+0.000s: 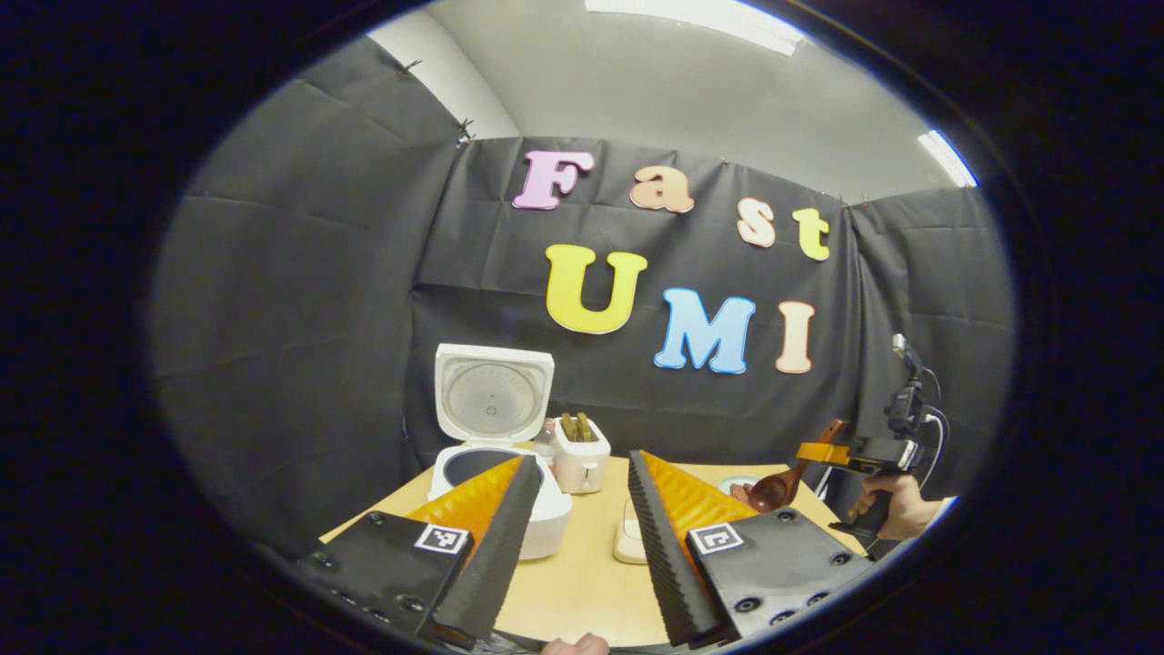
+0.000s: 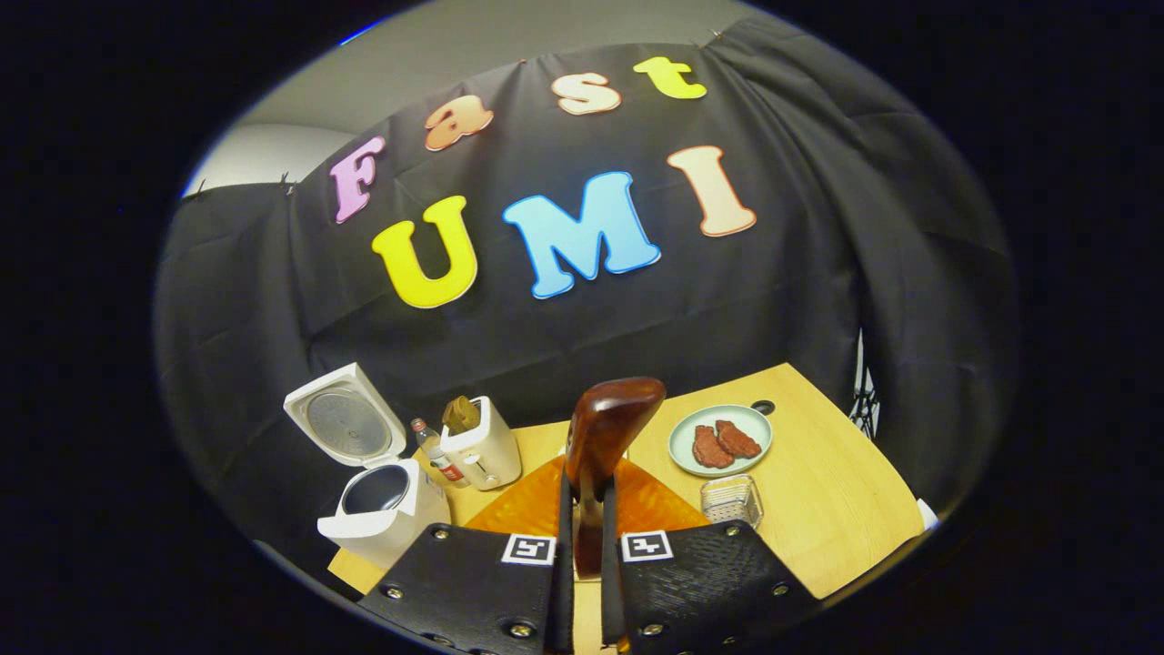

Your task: Close the left gripper, press the button to open the rice cooker; take a wooden spoon from the chopstick holder with the right hand, scoop a spoonful of rice and pour it into the rice cooker, then put the wooden spoon back into the chopstick holder.

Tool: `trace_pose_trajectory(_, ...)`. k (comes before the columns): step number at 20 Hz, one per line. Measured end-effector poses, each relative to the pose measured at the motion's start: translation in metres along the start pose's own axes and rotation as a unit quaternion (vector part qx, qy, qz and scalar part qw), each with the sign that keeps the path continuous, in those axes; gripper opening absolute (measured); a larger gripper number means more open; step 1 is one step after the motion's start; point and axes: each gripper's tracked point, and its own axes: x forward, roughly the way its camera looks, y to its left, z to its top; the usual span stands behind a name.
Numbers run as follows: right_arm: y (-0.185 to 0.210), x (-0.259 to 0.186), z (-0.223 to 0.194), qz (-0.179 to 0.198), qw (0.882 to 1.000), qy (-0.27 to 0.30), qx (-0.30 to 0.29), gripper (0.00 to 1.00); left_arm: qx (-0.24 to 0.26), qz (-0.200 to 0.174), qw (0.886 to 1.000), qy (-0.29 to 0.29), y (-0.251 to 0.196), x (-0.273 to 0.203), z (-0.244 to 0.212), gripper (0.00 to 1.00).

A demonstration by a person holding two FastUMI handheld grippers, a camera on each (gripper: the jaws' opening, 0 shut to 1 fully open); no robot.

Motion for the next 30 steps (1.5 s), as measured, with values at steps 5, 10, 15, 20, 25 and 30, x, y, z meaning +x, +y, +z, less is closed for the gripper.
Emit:
trace_pose_trajectory(5,0.035,0.061,-0.038,-0.008,0.999,0.038,-0.032,0.12,-0.016,0.020,1.000,-0.008,0.053,-0.016,0.005,0.78)
trace_pose_trajectory(10,0.040,0.125,-0.084,-0.035,0.995,0.086,-0.036,0.12,0.012,0.044,0.999,-0.003,0.093,-0.027,-0.003,0.73)
trace_pose_trajectory(15,0.042,0.171,-0.135,-0.053,0.989,0.130,-0.047,0.12,0.010,0.053,0.998,0.022,0.105,-0.022,-0.021,0.73)
trace_pose_trajectory(20,0.052,0.195,-0.157,-0.058,0.986,0.146,-0.054,0.12,0.007,0.055,0.998,0.037,0.105,-0.013,-0.034,0.80)
trace_pose_trajectory(25,0.070,0.199,-0.163,-0.039,0.986,0.161,-0.019,0.12,-0.007,0.056,0.997,0.045,0.102,-0.005,-0.041,0.80)
trace_pose_trajectory(30,0.069,0.196,-0.156,-0.034,0.985,0.161,0.047,0.12,0.004,0.053,0.998,0.042,0.098,-0.004,-0.037,0.80)
